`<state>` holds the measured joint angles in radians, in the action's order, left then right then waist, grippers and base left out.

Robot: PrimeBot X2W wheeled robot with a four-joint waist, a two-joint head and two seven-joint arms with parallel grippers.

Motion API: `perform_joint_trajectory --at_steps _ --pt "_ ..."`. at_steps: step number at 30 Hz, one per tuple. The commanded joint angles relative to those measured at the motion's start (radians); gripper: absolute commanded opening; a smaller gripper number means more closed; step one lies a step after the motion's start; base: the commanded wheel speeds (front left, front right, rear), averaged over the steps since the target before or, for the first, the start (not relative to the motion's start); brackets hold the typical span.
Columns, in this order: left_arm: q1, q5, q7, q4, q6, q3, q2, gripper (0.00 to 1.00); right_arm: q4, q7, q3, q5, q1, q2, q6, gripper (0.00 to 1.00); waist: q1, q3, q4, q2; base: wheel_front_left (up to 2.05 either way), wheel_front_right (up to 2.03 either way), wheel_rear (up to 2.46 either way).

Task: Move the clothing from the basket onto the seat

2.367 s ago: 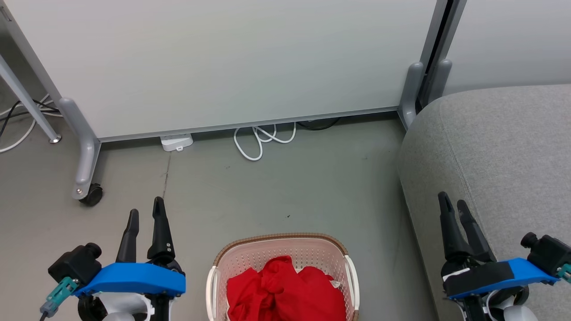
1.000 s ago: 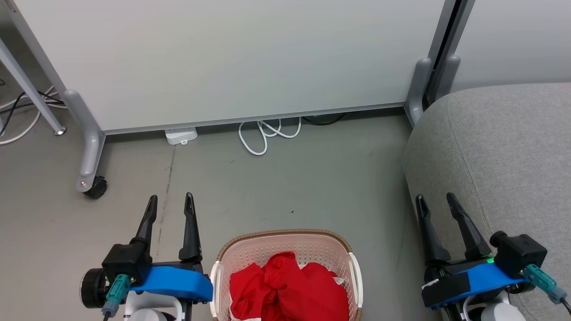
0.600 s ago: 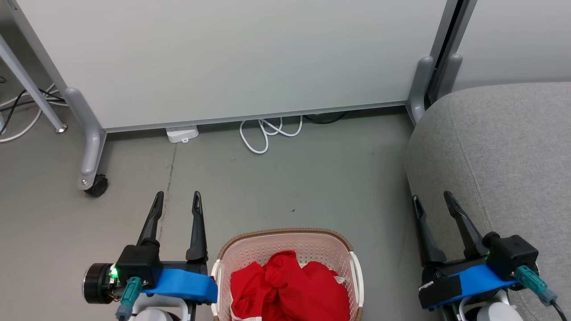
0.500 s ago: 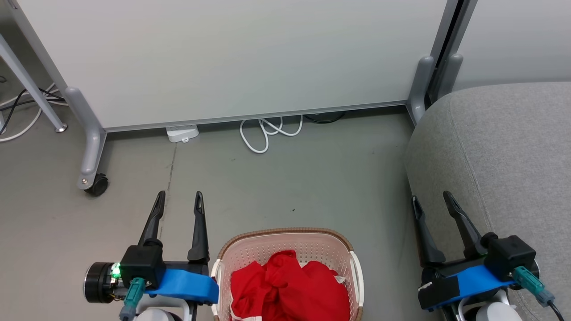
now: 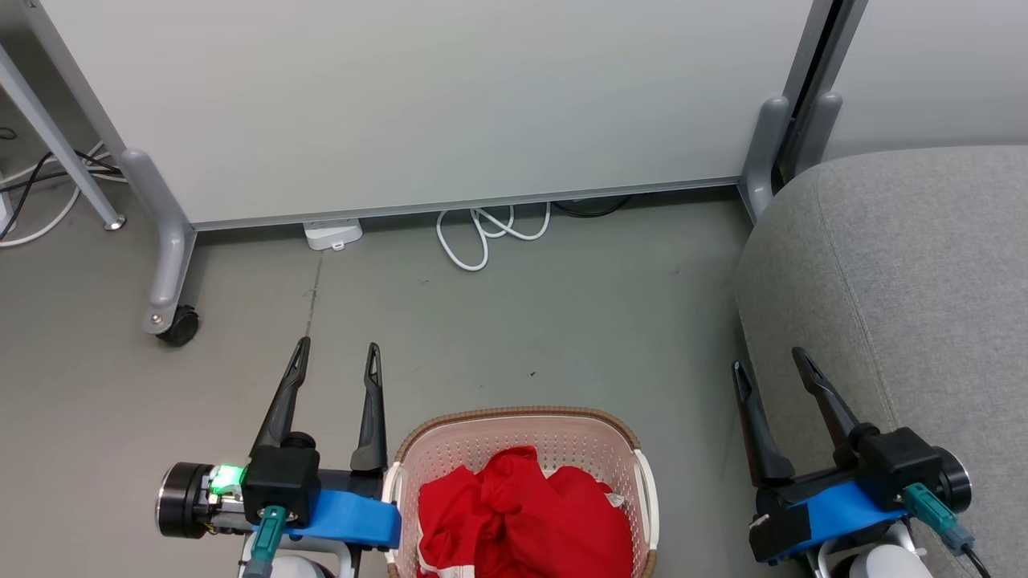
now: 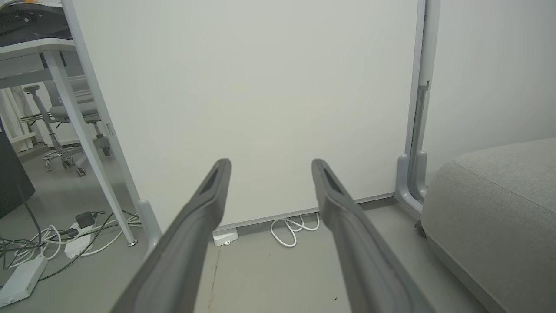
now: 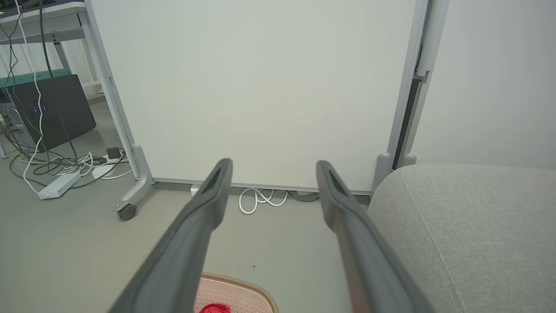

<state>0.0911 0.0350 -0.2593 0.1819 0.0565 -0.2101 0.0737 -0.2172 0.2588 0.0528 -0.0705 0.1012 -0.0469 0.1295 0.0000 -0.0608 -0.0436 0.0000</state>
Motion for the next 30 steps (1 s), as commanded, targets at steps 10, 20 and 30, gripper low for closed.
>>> perform_joint_trajectory --at_steps 10,20,30 --pt "0.013 -0.012 -0.008 0.004 -0.004 0.007 -0.005 1.0 -0.021 0.007 -0.007 0.017 0.022 -0.006 0.002 1.0 0.0 -0.005 -0.001 0.0 0.0 0.0 0.0" --pt "0.01 -0.015 -0.008 0.005 -0.009 0.013 -0.009 1.0 -0.032 0.007 -0.006 0.015 0.023 -0.006 0.002 1.0 0.0 -0.007 -0.001 0.0 0.0 0.0 0.0" --pt "0.033 -0.012 -0.007 0.023 -0.033 0.01 -0.01 1.0 -0.031 0.007 -0.002 0.008 0.032 -0.006 0.002 1.0 0.0 -0.019 0.007 0.0 0.0 0.0 0.0"
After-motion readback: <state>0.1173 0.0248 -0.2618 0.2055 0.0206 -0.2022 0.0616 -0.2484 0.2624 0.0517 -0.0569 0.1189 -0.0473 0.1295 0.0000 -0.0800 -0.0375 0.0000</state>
